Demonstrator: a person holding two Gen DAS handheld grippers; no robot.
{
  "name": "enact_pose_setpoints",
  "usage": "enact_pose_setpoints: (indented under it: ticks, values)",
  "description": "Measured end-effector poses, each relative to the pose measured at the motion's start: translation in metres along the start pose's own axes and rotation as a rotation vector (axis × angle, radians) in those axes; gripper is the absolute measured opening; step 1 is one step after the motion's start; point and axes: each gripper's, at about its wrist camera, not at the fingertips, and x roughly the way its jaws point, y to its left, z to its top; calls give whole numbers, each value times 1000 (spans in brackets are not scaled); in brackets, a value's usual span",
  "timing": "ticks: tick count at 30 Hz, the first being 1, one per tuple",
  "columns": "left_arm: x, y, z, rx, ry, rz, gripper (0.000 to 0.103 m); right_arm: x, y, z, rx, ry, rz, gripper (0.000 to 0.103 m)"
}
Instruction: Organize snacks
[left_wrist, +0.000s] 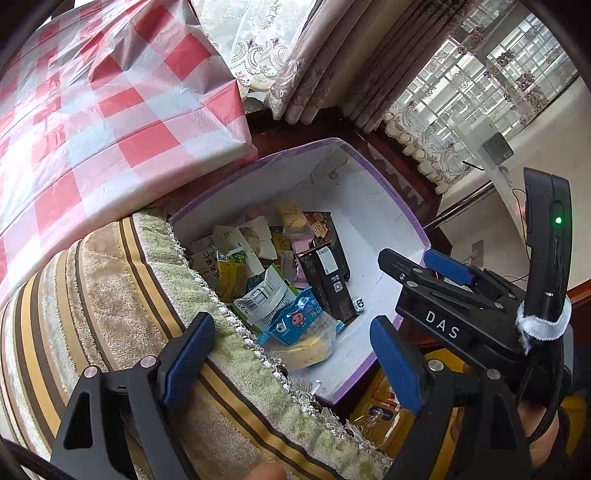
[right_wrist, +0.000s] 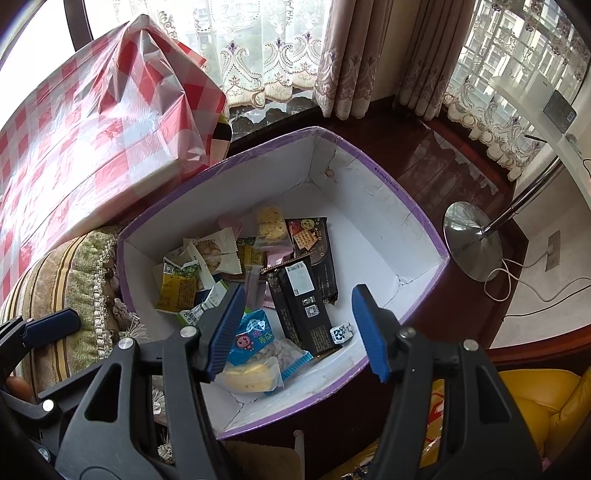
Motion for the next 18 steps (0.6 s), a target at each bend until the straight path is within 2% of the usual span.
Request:
enact_pose_setpoints:
  ticks: [18]
  values:
    - [0, 0, 0, 3, 0, -2, 88, 1, 1, 0, 2, 0, 6, 63]
